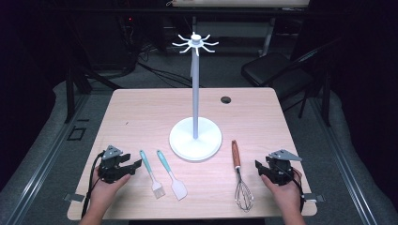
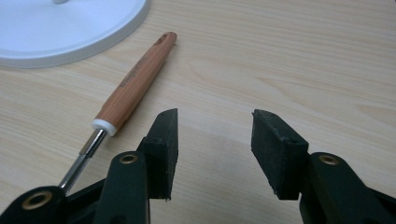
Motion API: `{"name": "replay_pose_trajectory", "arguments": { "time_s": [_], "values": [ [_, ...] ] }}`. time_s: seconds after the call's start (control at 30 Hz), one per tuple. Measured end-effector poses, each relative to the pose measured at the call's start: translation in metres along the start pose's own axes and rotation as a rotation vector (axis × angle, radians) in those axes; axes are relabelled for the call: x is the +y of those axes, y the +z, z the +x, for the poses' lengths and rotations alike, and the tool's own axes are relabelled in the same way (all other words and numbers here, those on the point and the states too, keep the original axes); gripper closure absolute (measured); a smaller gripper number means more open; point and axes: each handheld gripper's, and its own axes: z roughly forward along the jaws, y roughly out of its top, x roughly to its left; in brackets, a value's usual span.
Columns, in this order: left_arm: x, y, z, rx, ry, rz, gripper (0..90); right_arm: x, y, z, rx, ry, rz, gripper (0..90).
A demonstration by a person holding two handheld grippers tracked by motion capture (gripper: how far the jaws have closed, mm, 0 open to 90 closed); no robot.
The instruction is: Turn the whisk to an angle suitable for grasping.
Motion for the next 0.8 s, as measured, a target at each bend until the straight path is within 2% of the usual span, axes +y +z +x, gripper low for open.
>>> {"name": "replay_pose_trajectory", "arguments": {
  "time_s": [0.1, 0.13, 0.23, 0.27, 0.3, 0.33, 0.4, 0.43, 0.53, 0.63, 0.7, 0.73, 0.8],
  "values": [
    [-0.003, 0.000, -0.001, 0.013, -0.001, 0.002, 44.5, -0.001, 0.001, 0.000, 0.008, 0.009, 0.020, 53.0],
    [-0.006, 0.000, 0.000, 0.012, -0.018, 0.023, 44.8, -0.002, 0.002, 0.000, 0.026, 0.003, 0.014, 53.5],
    [-0.008, -0.001, 0.005, 0.000, -0.065, 0.050, 45.2, -0.002, 0.006, 0.001, 0.084, 0.049, 0.030, 55.4],
    [-0.008, -0.001, 0.005, 0.000, -0.065, 0.050, 45.3, -0.002, 0.006, 0.001, 0.084, 0.049, 0.030, 55.4],
    [-0.009, -0.001, 0.005, 0.015, -0.062, 0.050, 45.6, 0.001, 0.007, 0.003, 0.110, 0.054, 0.044, 56.0],
    [-0.010, -0.002, 0.005, 0.029, -0.037, 0.050, 45.7, 0.003, 0.008, 0.005, 0.122, 0.052, 0.062, 55.9],
    [-0.010, -0.002, 0.006, 0.032, -0.044, 0.041, 48.3, 0.006, 0.009, 0.008, 0.131, 0.041, 0.060, 57.2],
    [-0.011, -0.002, 0.007, 0.025, -0.062, 0.036, 49.6, 0.008, 0.009, 0.010, 0.140, 0.034, 0.062, 57.6],
    [-0.013, -0.003, 0.011, -0.006, -0.115, 0.014, 50.6, 0.012, 0.010, 0.013, 0.139, 0.034, 0.063, 58.0],
    [-0.015, -0.004, 0.014, 0.009, -0.115, 0.010, 53.0, 0.020, 0.014, 0.020, 0.131, 0.023, 0.046, 59.1],
    [-0.015, -0.005, 0.014, 0.006, -0.119, 0.003, 53.0, 0.024, 0.015, 0.023, 0.114, 0.000, 0.066, 58.7],
    [-0.015, -0.005, 0.014, 0.007, -0.116, 0.004, 53.0, 0.024, 0.018, 0.026, 0.126, 0.010, 0.053, 58.7],
    [-0.015, -0.006, 0.014, 0.008, -0.116, 0.001, 53.0, 0.026, 0.021, 0.033, 0.118, 0.004, 0.052, 58.7]
  ]
}}
